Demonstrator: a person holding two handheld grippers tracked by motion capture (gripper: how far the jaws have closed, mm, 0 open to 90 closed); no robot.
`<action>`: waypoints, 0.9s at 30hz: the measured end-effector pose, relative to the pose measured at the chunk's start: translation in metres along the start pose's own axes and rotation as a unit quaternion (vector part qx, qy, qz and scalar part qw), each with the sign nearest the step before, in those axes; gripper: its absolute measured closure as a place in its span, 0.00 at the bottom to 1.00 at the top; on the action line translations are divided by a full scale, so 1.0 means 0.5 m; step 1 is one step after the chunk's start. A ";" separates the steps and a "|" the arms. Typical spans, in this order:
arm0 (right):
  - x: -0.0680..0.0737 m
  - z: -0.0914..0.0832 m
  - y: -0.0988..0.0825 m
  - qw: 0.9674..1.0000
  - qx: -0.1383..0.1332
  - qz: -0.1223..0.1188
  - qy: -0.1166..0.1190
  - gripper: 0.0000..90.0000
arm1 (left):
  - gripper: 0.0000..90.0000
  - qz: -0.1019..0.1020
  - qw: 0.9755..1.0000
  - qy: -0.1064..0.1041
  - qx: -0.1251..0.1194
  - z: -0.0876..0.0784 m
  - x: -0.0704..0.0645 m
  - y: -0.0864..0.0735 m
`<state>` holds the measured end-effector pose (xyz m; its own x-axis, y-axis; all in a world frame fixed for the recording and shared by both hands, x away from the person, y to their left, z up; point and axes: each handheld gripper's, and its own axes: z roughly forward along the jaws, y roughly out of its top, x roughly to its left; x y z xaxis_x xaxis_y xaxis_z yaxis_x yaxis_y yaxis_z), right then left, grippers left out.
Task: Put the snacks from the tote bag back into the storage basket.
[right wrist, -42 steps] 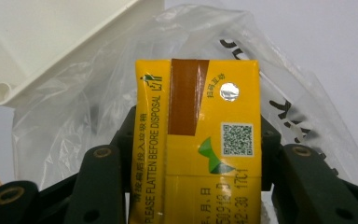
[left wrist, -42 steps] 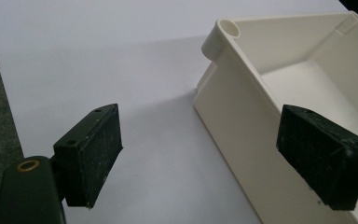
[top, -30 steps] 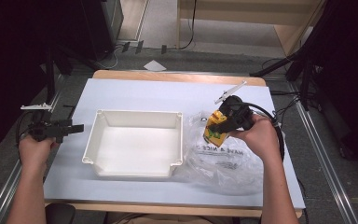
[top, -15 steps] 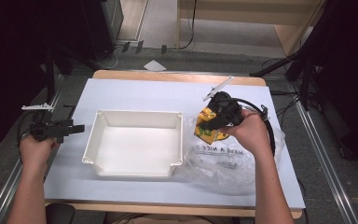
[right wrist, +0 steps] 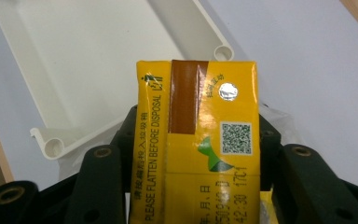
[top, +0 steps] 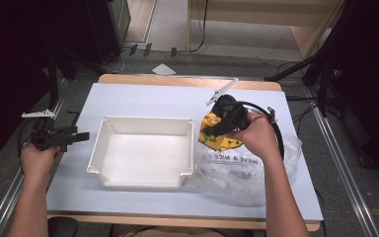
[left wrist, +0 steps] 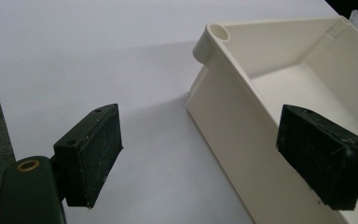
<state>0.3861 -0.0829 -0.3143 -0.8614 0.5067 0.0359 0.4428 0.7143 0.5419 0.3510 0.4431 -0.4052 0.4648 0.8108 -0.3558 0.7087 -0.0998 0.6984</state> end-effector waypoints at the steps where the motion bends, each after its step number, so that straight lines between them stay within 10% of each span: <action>1: 0.000 0.000 0.003 1.000 0.000 -0.003 0.001 0.59 | 0.17 0.001 1.000 0.001 0.001 -0.001 0.000 -0.001; 27: 0.050 0.023 0.099 0.997 -0.035 -0.065 0.019 0.59 | 0.17 -0.020 1.000 0.010 -0.012 -0.046 0.011 -0.038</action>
<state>0.3896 -0.0292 -0.2963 -0.9202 0.3914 -0.0071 0.3087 0.7369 0.6013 0.3278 0.4626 -0.4062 0.4262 0.8248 -0.3715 0.7129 -0.0533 0.6993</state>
